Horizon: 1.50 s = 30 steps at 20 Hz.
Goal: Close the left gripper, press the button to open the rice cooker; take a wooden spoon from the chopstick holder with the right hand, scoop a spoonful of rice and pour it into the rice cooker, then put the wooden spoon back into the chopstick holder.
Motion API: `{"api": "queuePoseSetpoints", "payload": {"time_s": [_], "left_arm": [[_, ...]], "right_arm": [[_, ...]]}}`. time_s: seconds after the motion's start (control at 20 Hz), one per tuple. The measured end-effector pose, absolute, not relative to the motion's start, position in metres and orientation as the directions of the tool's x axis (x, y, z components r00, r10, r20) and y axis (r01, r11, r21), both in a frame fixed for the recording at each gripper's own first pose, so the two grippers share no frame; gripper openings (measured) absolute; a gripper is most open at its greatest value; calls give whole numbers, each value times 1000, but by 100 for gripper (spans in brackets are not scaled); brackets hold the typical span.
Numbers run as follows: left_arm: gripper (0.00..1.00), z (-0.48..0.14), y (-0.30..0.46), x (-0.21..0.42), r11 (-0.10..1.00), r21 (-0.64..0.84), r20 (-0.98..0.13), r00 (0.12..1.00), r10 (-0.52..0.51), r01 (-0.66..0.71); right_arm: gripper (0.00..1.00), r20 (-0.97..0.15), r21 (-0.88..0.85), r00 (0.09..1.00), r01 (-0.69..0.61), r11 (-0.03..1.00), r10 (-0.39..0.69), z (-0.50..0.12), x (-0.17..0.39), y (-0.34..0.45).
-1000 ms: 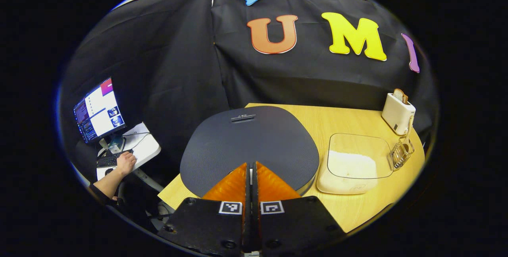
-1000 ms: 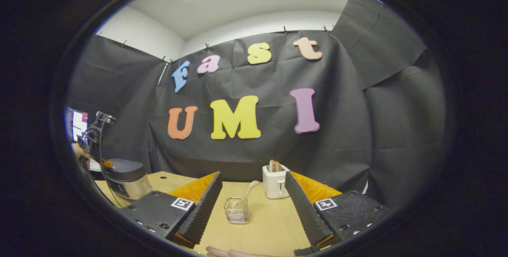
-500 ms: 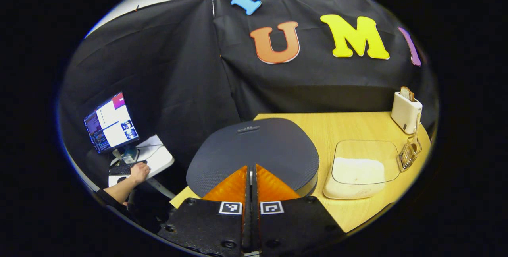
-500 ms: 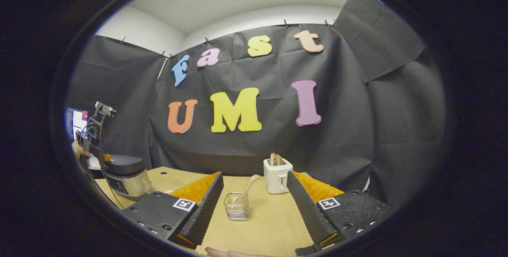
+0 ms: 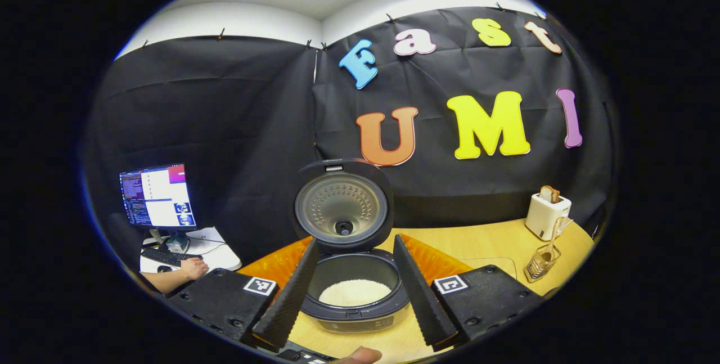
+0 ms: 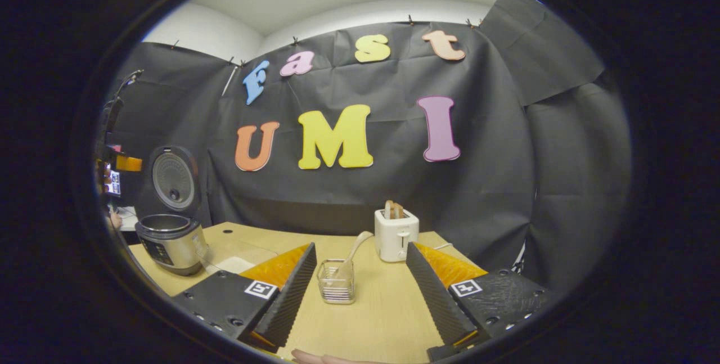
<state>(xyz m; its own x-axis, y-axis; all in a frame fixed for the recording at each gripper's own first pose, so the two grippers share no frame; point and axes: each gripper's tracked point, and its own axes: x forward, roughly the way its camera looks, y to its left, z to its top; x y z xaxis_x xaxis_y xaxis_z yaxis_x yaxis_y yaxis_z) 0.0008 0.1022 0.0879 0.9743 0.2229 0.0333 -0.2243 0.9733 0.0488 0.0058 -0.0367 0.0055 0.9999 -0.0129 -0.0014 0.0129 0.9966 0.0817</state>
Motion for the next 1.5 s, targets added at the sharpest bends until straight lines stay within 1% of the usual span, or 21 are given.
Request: {"api": "queuePoseSetpoints", "payload": {"time_s": [0.05, 0.15, 0.2, 0.25, 0.3, 0.35, 0.4, 0.5, 0.6, 0.65, 0.75, 0.8, 0.85, 0.9, 1.0, 1.1, 1.15, 1.2, 1.25, 1.35, 1.5], "left_arm": [[89, 81, 96, -3, 976, 52, 34, 977, 208, -210], [91, 64, 91, -12, 979, 40, 23, 980, 199, -200], [91, 59, 91, -15, 979, 28, 25, 980, 199, -200], [93, 54, 90, -18, 981, 13, 28, 980, 195, -195], [93, 48, 89, -22, 982, -6, 30, 981, 191, -191], [90, 43, 88, -25, 983, -30, 28, 982, 184, -184], [94, 40, 86, -29, 983, -52, 37, 983, 177, -175], [94, 38, 80, -34, 987, -67, 47, 988, 149, -146], [94, 37, 76, -40, 991, -57, 60, 991, 123, -120], [94, 36, 74, -42, 994, -53, 73, 992, 103, -99], [94, 37, 68, -41, 996, -59, 83, 994, 65, -60], [90, 33, 71, -42, 997, -58, 71, 996, 61, -57], [94, 35, 76, -42, 997, -52, 77, 995, 63, -59], [94, 35, 80, -40, 998, -38, 75, 995, 61, -58], [94, 29, 94, -42, 997, -15, 55, 995, 78, -77], [94, 27, 107, -42, 995, -20, 49, 994, 97, -96], [94, 26, 113, -43, 994, -31, 47, 993, 106, -104], [94, 24, 119, -44, 992, -47, 42, 992, 115, -113], [94, 22, 123, -44, 992, -58, 33, 992, 118, -116], [94, 22, 126, -43, 991, -66, 27, 993, 118, -116], [94, 16, 133, -41, 989, -72, 10, 991, 134, -133]], "right_arm": [[95, -19, 75, 1000, -11, 997, 12, 1, 11, -30], [95, -56, 41, 998, -29, 999, 32, -2, 21, -25], [92, -59, 21, 998, -34, 999, 35, 1, 26, -23], [96, -58, 3, 998, -31, 1000, 31, 6, 31, -21], [96, -51, -13, 998, -27, 1000, 26, 11, 36, -20], [92, -48, -25, 998, -29, 999, 28, 14, 43, -16], [96, -52, -35, 998, -24, 999, 22, 13, 51, -13], [96, -87, -48, 996, -15, 999, 11, 6, 68, -10], [95, -137, -22, 991, 7, 1000, -10, -3, 89, -10], [96, -150, 4, 989, 14, 1000, -13, -6, 100, -8], [95, -177, 30, 984, 36, 999, -30, -10, 128, -9], [96, -205, 34, 978, 57, 998, -49, -15, 143, -13], [95, -226, 41, 972, 73, 996, -62, -22, 157, -16], [96, -244, 55, 967, 89, 994, -73, -26, 170, -19], [95, -287, 79, 953, 128, 989, -100, -36, 197, -25], [96, -332, 114, 939, 135, 984, -90, -49, 219, -27], [92, -359, 121, 929, 145, 982, -93, -59, 227, -28], [94, -374, 132, 923, 146, 980, -87, -65, 236, -27], [92, -389, 137, 917, 151, 979, -87, -69, 245, -27], [92, -413, 143, 906, 165, 976, -93, -80, 262, -29], [92, -483, 153, 872, 173, 973, -79, -102, 281, -27]]}}
